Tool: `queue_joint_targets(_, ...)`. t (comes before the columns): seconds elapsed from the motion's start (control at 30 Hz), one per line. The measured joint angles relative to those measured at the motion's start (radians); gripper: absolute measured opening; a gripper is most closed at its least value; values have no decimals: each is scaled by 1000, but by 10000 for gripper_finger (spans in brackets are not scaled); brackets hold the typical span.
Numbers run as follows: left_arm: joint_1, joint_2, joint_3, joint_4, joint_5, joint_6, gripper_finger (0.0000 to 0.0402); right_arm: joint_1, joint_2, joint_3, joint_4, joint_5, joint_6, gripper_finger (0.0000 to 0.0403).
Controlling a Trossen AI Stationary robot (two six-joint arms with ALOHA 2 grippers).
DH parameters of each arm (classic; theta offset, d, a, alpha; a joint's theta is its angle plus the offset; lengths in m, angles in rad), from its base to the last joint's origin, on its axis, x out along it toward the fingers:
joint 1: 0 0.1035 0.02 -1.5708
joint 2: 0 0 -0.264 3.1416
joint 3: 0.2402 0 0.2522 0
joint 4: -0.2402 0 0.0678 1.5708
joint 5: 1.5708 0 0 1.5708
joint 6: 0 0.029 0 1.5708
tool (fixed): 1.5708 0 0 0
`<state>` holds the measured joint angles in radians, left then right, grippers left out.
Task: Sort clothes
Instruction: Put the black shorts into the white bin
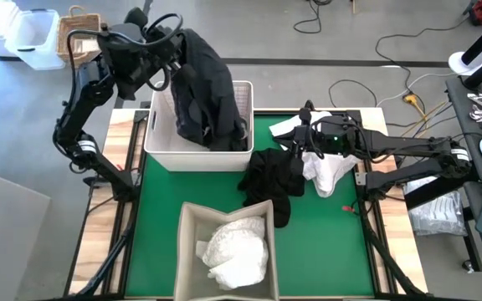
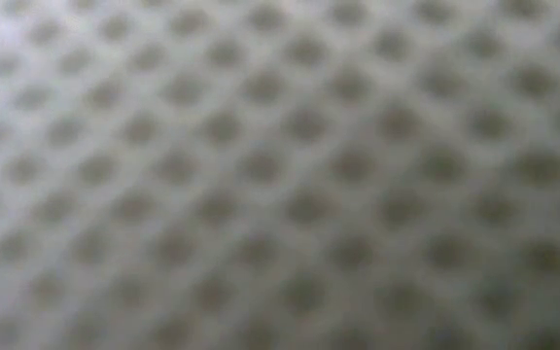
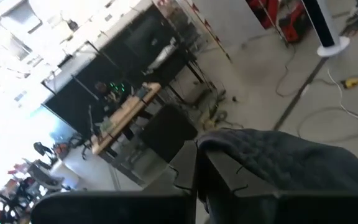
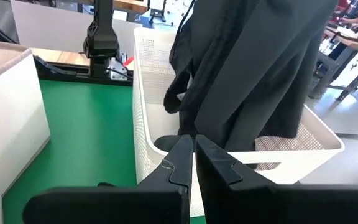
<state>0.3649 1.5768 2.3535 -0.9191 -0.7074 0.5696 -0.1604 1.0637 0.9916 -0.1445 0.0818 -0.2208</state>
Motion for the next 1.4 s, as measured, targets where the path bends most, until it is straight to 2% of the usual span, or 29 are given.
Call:
queue_joint_targets(0.6,0,1,0,-305,2,-219,0,0,0,-6,-19,0,-7,13)
queue_joint_targets(0.9,0,1,-6,-463,1,-351,0,0,0,-7,-82,-1,-24,13)
queue_joint_targets(1.4,0,3,-97,-576,14,-457,0,0,0,-30,-115,-2,-60,13)
